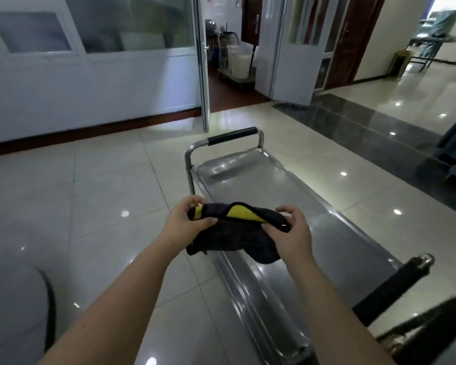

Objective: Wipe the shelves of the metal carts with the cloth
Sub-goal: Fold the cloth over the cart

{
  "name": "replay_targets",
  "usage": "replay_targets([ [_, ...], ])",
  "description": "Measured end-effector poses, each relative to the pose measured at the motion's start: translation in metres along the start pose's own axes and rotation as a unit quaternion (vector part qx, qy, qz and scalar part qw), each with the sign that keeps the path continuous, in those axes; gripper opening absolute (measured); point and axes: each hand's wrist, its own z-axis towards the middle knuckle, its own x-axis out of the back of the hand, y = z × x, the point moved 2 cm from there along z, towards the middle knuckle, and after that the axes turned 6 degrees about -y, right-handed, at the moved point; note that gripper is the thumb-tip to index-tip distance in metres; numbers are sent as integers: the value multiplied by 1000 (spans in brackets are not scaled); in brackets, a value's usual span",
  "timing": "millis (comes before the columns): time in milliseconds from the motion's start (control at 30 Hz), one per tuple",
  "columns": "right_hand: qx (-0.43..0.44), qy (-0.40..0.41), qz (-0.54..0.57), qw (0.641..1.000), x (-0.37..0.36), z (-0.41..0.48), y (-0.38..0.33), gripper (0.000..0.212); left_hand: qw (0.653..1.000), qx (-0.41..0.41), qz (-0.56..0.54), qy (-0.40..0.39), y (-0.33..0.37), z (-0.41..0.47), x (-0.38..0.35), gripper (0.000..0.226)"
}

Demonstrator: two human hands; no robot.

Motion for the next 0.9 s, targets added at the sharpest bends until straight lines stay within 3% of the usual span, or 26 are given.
replay_targets([
  [133, 18, -24, -6, 1000, -42, 66, -10, 35, 998, 12, -21, 61, -9, 54, 30, 32],
  [267, 24, -35, -7, 999, -80, 124, -14, 32, 997, 13, -36, 63, -26, 114, 61, 33],
  [433, 39, 29, -17, 999, -131, 199, -8, 38, 995, 9, -83, 63, -48, 207, 90, 33],
  [567, 9, 91, -2, 996, -171, 250, -6, 35, 992, 21, -122, 32, -60, 278, 111, 34],
  [900, -62, 197, 28, 978, -203, 383, 22, 39, 995, 2, -75, -70, -66, 482, 114, 32],
])
